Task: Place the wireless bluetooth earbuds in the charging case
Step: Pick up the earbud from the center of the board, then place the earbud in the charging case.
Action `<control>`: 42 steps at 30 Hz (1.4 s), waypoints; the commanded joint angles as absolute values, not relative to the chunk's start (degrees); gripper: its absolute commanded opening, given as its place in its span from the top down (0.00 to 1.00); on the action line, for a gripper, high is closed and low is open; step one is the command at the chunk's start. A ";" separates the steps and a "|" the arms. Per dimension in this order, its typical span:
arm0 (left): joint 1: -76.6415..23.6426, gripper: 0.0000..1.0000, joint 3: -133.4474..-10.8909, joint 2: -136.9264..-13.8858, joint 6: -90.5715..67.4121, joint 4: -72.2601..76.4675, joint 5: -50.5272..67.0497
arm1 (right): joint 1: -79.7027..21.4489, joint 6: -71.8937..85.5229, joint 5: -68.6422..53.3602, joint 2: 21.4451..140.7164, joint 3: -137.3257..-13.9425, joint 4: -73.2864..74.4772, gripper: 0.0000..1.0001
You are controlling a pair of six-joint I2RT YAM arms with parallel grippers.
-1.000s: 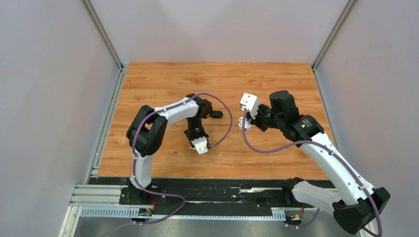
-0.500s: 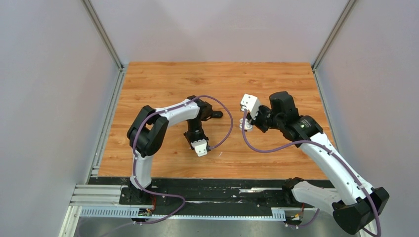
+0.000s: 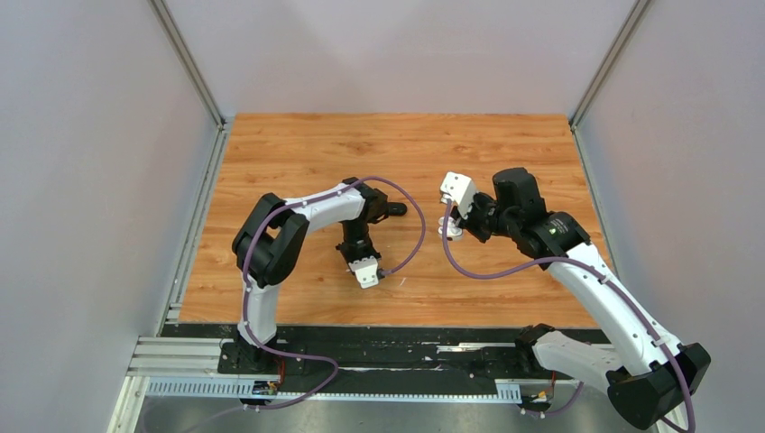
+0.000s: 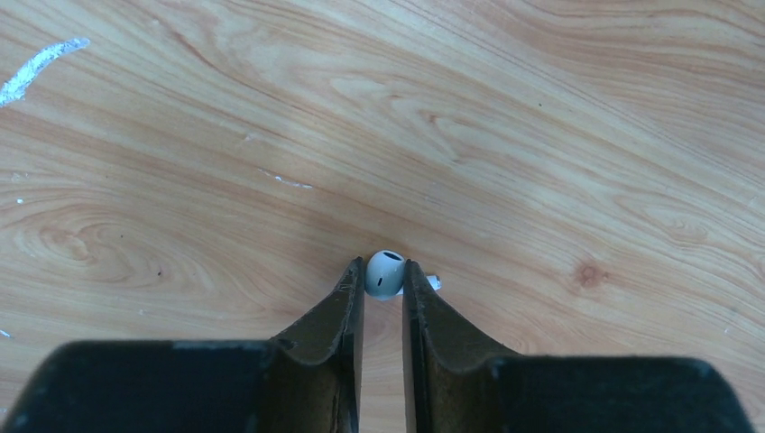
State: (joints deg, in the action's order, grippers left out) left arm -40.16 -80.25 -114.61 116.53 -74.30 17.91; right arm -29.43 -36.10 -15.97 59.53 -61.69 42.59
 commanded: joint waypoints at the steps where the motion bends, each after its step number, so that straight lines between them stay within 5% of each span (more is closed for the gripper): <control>1: -40.69 0.79 -79.49 -113.99 123.34 -72.96 17.96 | -29.18 -35.77 -15.91 58.55 -61.79 40.57 1.00; 8: -40.69 1.00 -80.85 -114.38 116.73 -73.53 17.70 | -29.05 -35.77 -16.25 58.86 -61.99 40.52 1.00; 20: -38.50 1.00 -89.19 -97.58 73.17 -63.93 25.21 | -29.09 -35.94 -18.19 66.08 -66.36 39.06 1.00; 29: -38.41 1.00 -76.20 -71.97 50.33 -40.10 18.96 | -29.18 -29.89 -21.87 84.66 -83.70 43.12 1.00; 34: -38.78 1.00 -62.54 -60.51 44.76 -15.99 19.27 | -31.45 -28.31 -23.16 91.36 -91.27 44.86 1.00; 42: -39.11 1.00 -57.99 -58.34 47.34 -8.94 20.54 | -37.20 -28.34 -22.41 92.44 -92.28 43.88 1.00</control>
State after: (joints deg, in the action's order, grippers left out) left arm -38.92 -59.72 -57.91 48.05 -17.21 18.85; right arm -34.63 -29.41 -21.54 93.89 -88.66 44.38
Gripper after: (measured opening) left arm 0.203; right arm 0.046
